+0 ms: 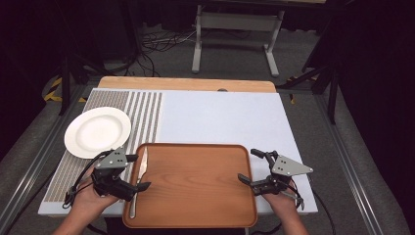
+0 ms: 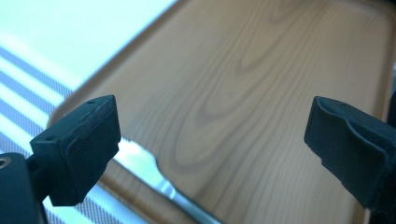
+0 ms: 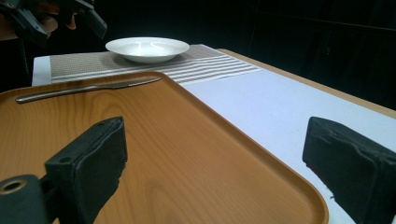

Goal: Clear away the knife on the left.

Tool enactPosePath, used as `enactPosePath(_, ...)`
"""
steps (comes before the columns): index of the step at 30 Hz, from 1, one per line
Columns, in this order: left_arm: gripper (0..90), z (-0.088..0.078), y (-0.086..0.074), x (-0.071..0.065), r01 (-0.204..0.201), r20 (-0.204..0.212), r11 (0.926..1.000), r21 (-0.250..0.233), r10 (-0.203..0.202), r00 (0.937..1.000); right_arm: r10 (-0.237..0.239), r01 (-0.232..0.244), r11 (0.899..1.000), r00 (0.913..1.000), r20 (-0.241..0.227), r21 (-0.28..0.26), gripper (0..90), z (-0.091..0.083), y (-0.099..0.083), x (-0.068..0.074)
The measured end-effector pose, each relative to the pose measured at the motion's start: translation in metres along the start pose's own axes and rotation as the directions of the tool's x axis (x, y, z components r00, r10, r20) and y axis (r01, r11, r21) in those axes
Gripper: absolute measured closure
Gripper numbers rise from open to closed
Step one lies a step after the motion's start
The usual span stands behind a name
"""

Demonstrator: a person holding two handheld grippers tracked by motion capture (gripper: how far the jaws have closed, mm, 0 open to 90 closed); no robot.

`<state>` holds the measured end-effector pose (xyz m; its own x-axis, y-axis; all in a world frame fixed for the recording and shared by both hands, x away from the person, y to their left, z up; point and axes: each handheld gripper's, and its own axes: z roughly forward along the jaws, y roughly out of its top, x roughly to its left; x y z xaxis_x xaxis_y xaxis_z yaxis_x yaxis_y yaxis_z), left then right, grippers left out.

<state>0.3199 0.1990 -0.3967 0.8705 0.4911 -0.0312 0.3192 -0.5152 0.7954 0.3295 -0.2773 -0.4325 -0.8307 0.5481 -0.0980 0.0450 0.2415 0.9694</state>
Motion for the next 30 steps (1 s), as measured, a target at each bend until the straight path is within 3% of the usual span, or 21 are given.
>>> enactPosePath(1,4.0,-0.005,-0.002,-0.001,-0.015,-0.014,0.9988,-0.048,0.014,0.9998,0.000,0.000,1.000,1.0000,-0.002,0.001,7.1,0.000,0.000,0.000)
enactPosePath(5,3.3,-0.015,-0.009,0.000,-0.043,-0.054,0.9903,-0.132,0.036,0.9979,0.001,-0.001,1.000,1.0000,0.002,0.002,7.1,0.001,0.001,0.000)
enactPosePath(7,3.3,-0.019,-0.014,0.002,-0.038,-0.058,0.9849,-0.169,0.029,0.9979,0.004,-0.004,1.000,1.0000,0.008,0.001,7.1,0.000,0.001,0.001)
enactPosePath(12,3.0,-0.029,-0.029,0.007,-0.038,-0.075,0.9595,-0.279,0.018,0.9970,0.004,-0.004,1.000,0.9999,0.014,0.000,7.1,-0.002,0.001,0.001)
enactPosePath(16,2.9,-0.033,-0.040,0.010,-0.035,-0.088,0.9474,-0.318,0.007,0.9961,0.007,-0.007,1.000,0.9995,0.030,-0.001,7.0,-0.005,0.001,0.001)
enactPosePath(20,2.8,-0.036,-0.056,0.013,-0.029,-0.102,0.9259,-0.377,-0.010,0.9947,0.018,-0.017,1.000,0.9988,0.046,-0.011,7.0,-0.010,0.001,-0.001)
enactPosePath(24,2.8,-0.036,-0.073,0.021,0.019,-0.072,0.8931,-0.449,-0.058,0.9957,0.028,-0.028,1.000,0.9981,0.055,-0.004,7.0,-0.010,-0.003,-0.002)
enactPosePath(25,2.9,-0.036,-0.076,0.023,0.012,-0.079,0.8894,-0.457,-0.054,0.9954,0.031,-0.031,1.000,0.9981,0.054,-0.002,7.0,-0.010,-0.004,-0.002)
enactPosePath(26,2.9,-0.035,-0.080,0.024,0.021,-0.079,0.8864,-0.462,-0.064,0.9948,0.031,-0.031,1.000,0.9980,0.055,-0.002,7.0,-0.010,-0.004,-0.002)
enactPosePath(29,2.9,-0.032,-0.087,0.027,0.008,-0.109,0.9017,-0.432,-0.061,0.9922,0.034,-0.035,0.999,0.9979,0.054,0.004,7.0,-0.009,-0.006,-0.003)
enactPosePath(30,2.9,-0.031,-0.089,0.027,0.005,-0.113,0.9035,-0.429,-0.059,0.9918,0.037,-0.038,0.999,0.9979,0.053,0.007,7.0,-0.009,-0.007,-0.003)
